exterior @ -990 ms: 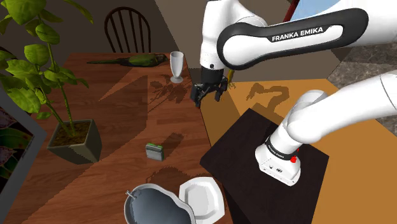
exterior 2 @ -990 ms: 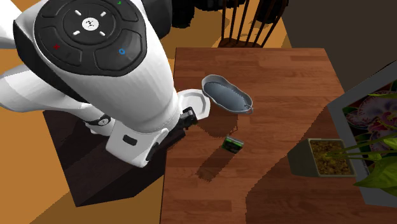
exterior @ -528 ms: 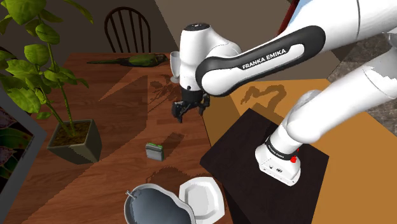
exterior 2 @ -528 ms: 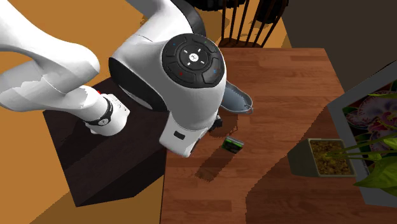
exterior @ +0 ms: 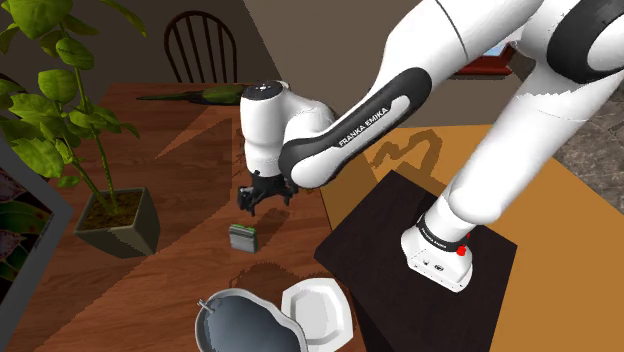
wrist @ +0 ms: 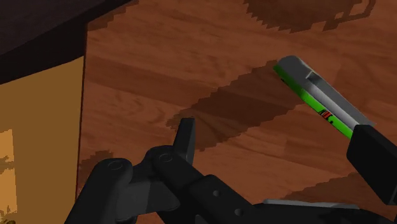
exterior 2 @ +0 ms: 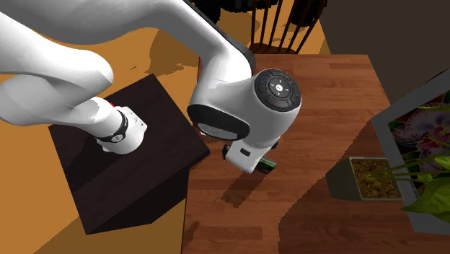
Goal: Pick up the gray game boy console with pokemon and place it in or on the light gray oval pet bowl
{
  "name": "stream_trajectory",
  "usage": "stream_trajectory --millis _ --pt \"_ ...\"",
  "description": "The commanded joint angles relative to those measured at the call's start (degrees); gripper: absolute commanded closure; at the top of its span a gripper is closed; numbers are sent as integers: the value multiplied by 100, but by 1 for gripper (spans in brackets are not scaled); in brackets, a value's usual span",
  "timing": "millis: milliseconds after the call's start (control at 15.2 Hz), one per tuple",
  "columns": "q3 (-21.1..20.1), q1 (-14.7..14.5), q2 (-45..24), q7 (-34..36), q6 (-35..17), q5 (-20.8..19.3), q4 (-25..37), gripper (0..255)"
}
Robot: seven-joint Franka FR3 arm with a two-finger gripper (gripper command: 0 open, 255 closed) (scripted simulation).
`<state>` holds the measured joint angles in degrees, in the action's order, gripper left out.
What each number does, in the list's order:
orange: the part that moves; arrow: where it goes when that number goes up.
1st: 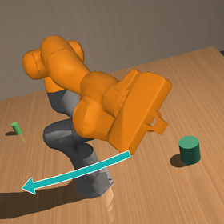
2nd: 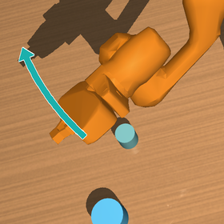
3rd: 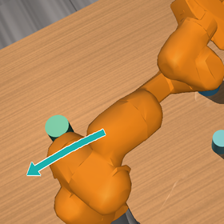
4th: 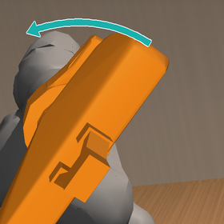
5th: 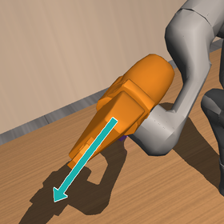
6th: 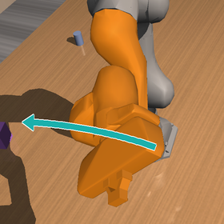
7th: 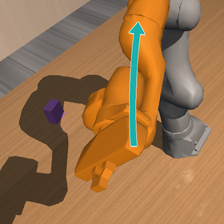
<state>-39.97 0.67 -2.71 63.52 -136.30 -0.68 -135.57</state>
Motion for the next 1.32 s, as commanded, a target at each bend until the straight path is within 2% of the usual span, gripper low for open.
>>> stream_trajectory --millis 0,198,396,924,1254 --pt "31 -104 -626 678 -178 -686 305 0" --pt "329 -519 -1456 1516 -275 -1528 842 0" --pt "705 -1011 -2196 2138 -283 -2123 1453 0" --pt "1038 -1265 -2696 2412 -678 -2526 1512 0" --pt "1038 -1266 -2695 2412 -678 -2525 1512 0"
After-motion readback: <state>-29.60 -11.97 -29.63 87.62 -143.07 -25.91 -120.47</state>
